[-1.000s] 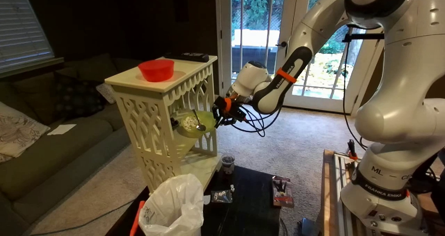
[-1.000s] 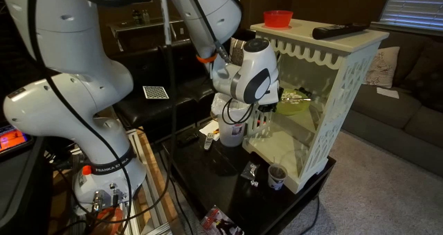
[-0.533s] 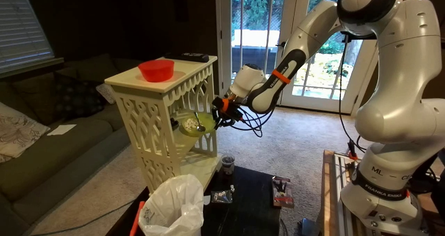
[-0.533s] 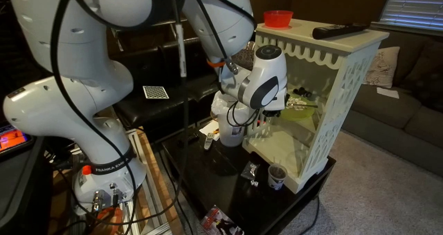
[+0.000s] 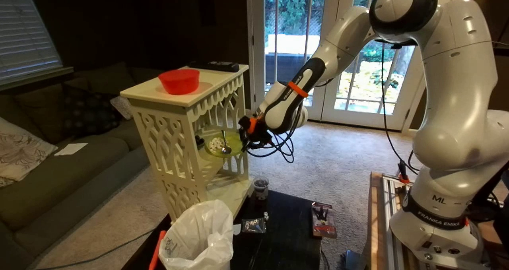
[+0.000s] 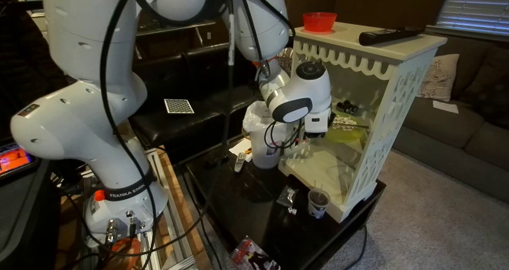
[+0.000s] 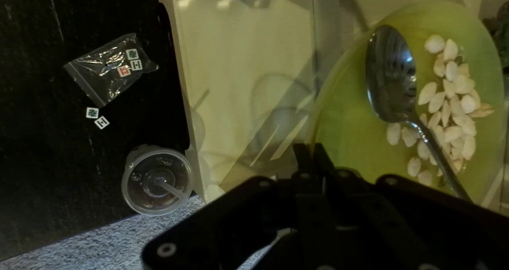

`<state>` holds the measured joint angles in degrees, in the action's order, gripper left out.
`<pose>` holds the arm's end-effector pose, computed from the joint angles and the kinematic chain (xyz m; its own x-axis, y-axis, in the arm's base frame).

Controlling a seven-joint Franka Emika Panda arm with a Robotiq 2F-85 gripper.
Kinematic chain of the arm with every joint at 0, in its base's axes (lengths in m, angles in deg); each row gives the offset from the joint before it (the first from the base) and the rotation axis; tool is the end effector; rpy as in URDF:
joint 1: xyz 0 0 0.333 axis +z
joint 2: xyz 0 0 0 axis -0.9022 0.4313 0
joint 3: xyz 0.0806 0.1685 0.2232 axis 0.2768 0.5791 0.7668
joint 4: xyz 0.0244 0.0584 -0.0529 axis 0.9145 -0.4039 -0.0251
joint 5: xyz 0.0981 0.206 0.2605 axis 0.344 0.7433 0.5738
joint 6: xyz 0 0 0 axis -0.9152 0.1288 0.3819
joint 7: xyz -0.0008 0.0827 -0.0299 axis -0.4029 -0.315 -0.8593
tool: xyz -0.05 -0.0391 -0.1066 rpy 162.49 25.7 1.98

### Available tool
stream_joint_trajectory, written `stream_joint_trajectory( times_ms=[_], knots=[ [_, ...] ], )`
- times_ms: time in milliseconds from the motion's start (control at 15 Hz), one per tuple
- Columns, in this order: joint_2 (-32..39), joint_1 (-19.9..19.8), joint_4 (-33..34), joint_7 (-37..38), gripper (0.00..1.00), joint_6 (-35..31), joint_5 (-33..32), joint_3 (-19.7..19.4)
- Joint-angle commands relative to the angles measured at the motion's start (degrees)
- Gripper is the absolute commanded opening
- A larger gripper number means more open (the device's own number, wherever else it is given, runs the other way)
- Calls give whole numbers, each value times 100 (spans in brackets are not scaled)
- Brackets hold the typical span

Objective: Put the yellow plate on the top shelf of the shelf.

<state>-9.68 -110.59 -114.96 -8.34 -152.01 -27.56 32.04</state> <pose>0.5371 -0.1131 0.2199 0.0342 -0.9914 -0.1262 -0.8681 0.0331 -0.4953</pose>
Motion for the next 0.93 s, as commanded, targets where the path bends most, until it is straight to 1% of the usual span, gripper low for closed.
stream_joint_trajectory(
  times_ms=[0, 267, 467, 600, 733, 867],
  knots=[
    [-110, 549, 86, -690, 1, -276, 962, -295],
    [-232, 904, 145, -1136, 1, -485, 1516, -412],
    [-323, 1299, 301, -1310, 1, -475, 1760, -705],
    [-387, 1712, 407, -1383, 1, -422, 1917, -1066],
    [-496, 2201, 430, -1392, 1, -321, 2082, -1575],
    [-570, 2577, 419, -1402, 1, -225, 2227, -1982]
  ],
)
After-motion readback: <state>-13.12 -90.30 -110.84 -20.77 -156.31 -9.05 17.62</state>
